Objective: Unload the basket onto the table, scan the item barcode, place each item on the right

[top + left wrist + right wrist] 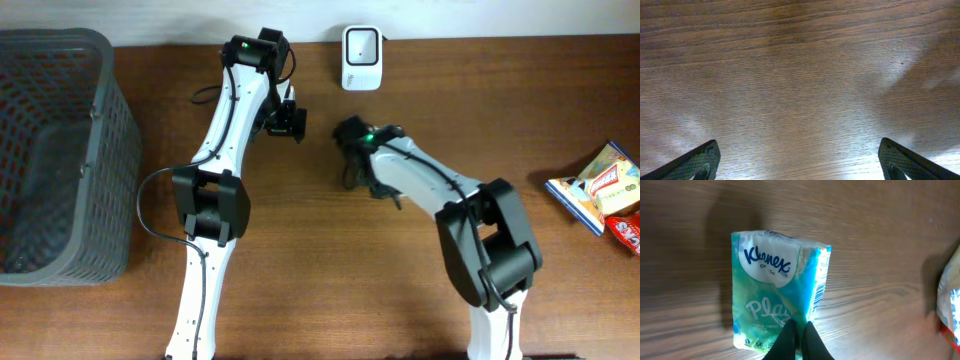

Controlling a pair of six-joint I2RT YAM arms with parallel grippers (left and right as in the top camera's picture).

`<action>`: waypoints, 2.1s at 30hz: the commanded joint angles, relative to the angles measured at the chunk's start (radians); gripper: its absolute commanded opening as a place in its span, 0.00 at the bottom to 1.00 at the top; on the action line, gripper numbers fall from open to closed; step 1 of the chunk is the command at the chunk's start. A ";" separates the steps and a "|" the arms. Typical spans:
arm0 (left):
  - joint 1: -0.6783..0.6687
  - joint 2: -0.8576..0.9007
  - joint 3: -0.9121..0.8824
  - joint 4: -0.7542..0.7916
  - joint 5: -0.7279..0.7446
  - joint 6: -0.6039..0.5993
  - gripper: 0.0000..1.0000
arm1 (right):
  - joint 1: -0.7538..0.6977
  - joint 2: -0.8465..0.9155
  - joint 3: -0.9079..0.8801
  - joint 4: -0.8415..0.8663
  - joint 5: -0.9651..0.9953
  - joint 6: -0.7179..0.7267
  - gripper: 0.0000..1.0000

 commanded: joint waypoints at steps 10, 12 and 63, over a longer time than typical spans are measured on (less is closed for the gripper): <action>0.003 -0.017 -0.003 -0.001 -0.014 -0.012 0.99 | 0.092 0.007 0.037 -0.063 0.138 -0.011 0.11; 0.003 -0.017 -0.003 -0.001 -0.014 -0.012 0.99 | 0.092 0.007 0.071 -0.070 0.089 -0.008 0.11; -0.431 -0.013 -0.254 0.377 0.262 -0.069 0.00 | -0.661 0.007 0.311 -0.203 -0.751 -0.139 0.99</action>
